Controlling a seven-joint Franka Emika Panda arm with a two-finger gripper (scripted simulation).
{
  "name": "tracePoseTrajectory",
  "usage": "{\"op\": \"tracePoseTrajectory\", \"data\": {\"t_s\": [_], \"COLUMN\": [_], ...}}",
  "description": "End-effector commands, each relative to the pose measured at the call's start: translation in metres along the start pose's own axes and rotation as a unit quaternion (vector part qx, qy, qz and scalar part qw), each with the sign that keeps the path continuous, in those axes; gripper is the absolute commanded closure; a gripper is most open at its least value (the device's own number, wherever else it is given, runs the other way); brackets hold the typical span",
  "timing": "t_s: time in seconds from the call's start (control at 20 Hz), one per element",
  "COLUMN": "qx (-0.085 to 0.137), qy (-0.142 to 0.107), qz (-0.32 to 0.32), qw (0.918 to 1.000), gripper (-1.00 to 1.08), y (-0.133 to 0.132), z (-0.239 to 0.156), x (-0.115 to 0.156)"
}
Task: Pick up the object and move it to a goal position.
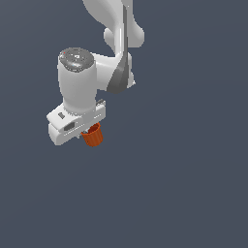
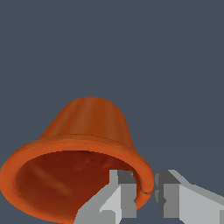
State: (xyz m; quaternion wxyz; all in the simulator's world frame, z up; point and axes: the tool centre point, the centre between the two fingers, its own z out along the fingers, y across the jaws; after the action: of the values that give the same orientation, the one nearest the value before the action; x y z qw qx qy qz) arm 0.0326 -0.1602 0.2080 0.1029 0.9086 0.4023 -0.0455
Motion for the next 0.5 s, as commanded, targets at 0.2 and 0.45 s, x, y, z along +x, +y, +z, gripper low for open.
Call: {"op": "tracePoseTrajectory", "data": {"t_s": [0.2,0.45], "qx": [-0.022,-0.036], "qy": [0.035,0.060], "qz": [-0.036,-0.061], "qw": [0.9985,0.9957], "gripper": [1.08,1.08], "y": [0.032,0.056], "z": [-0.014,-0.023], "x": [-0.026,-0.043]}}
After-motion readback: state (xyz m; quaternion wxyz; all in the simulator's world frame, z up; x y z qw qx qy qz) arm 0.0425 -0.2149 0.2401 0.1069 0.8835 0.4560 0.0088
